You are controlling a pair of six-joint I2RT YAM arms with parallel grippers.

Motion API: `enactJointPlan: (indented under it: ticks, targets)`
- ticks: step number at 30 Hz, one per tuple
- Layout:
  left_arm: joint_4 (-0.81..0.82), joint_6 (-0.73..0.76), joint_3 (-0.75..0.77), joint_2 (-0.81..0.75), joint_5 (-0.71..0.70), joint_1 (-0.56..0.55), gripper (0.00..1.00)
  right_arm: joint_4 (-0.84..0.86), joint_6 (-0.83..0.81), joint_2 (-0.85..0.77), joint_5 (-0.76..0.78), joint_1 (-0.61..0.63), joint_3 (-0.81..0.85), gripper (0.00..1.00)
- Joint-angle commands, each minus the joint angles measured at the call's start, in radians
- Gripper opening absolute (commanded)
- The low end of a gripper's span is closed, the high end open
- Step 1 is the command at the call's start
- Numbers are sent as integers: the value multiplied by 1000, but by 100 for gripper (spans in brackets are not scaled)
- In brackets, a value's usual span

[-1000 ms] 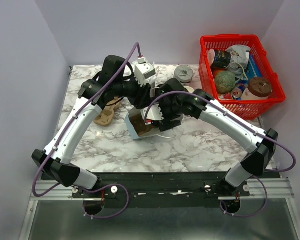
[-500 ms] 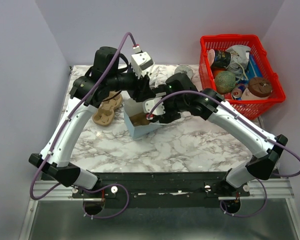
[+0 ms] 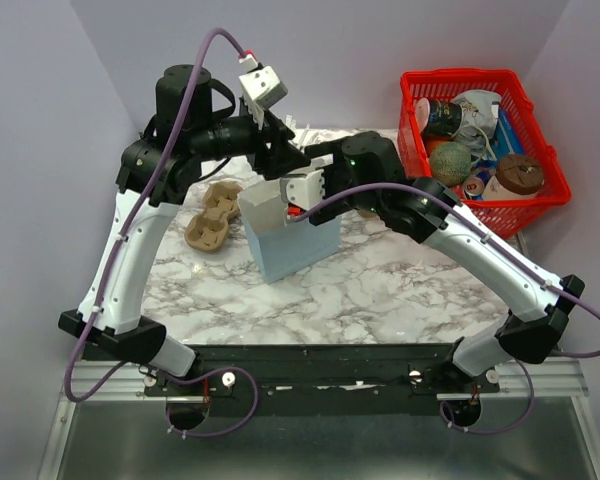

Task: Pack the takeout coffee

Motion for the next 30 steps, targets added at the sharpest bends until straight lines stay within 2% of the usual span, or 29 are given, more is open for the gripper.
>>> enactJointPlan:
  ticks: [1, 8, 13, 15, 19, 20, 24, 26, 30]
  targets:
    - [-2, 50, 60, 154, -404, 182, 67, 404, 487, -127, 178, -79, 196, 100]
    - [145, -71, 110, 241, -305, 250, 67, 352, 512, -97, 187, -105, 305, 99]
    - [208, -148, 113, 307, -267, 288, 60, 289, 504, -54, 145, -186, 340, 96]
    - [224, -160, 115, 327, -224, 300, 58, 205, 523, -43, 108, -231, 334, 93]
    - [219, -145, 112, 383, -186, 313, 55, 157, 613, -67, -1, -285, 190, 91]
    - [225, -142, 104, 387, -160, 317, 55, 158, 621, -84, -23, -289, 108, 89]
    - [224, -136, 64, 419, -109, 340, 55, 183, 658, -87, -54, -294, -39, 88]
    - [253, -143, 54, 438, 1, 363, 55, 165, 678, -84, -86, -297, -63, 88]
    - [258, -156, 32, 464, 27, 380, 48, 149, 696, -84, -153, -298, -109, 86]
